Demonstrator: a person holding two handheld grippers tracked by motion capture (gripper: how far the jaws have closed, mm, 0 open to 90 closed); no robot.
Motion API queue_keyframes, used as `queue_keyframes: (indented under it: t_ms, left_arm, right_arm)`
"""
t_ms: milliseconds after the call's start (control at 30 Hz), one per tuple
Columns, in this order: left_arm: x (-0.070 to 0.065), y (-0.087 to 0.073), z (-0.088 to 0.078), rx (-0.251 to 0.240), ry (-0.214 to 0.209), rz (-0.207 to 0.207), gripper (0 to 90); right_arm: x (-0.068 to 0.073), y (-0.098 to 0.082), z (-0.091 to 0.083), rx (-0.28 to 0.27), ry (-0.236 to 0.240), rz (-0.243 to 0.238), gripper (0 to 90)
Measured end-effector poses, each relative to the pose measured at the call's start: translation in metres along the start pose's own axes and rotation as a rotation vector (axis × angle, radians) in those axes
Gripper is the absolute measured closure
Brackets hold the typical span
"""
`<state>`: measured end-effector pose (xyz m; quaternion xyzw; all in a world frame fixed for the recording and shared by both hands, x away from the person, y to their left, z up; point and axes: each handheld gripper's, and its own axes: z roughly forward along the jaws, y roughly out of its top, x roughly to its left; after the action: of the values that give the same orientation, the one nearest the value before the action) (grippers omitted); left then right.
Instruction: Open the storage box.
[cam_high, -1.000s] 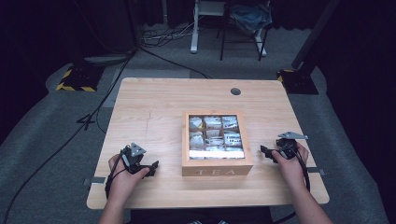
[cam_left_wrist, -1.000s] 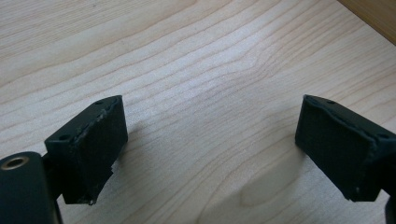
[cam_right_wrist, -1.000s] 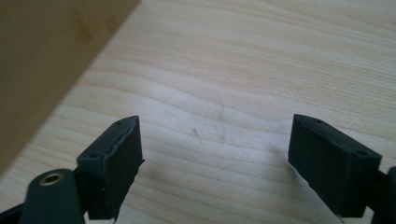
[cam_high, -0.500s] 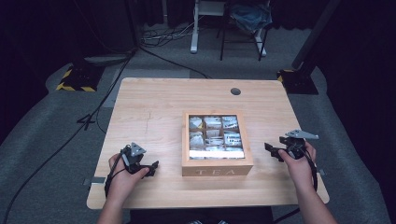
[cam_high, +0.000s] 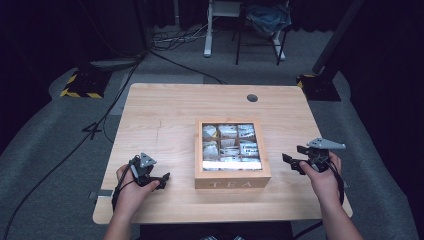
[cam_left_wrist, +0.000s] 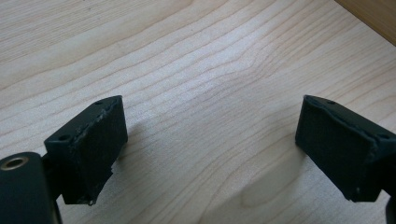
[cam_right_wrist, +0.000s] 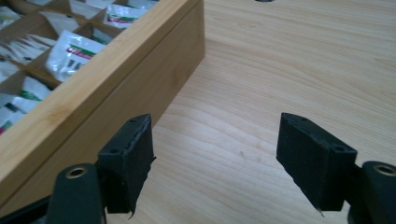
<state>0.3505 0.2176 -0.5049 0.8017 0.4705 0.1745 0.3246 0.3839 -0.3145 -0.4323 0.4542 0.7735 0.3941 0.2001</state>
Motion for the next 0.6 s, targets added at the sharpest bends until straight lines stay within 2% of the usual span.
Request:
queue_keyframes:
  t_ms: [133, 167, 367, 600]
  left_arm:
    - [0.000, 0.000, 0.000, 0.000, -0.001, 0.000, 9.7]
    - [0.000, 0.000, 0.000, 0.000, -0.001, 0.000, 9.7]
    - [0.000, 0.000, 0.000, 0.002, -0.003, 0.005, 9.4]
    - [0.000, 0.000, 0.000, 0.001, -0.003, 0.004, 9.4]
  right_arm:
    - [0.017, 0.006, -0.006, 0.017, 0.047, -0.016, 28.7]
    - [0.017, 0.006, -0.006, 0.017, 0.047, -0.016, 28.7]
    - [0.041, 0.012, -0.013, 0.016, 0.125, -0.062, 27.1]
    - [0.056, 0.015, -0.013, 0.021, 0.178, -0.101, 24.5]
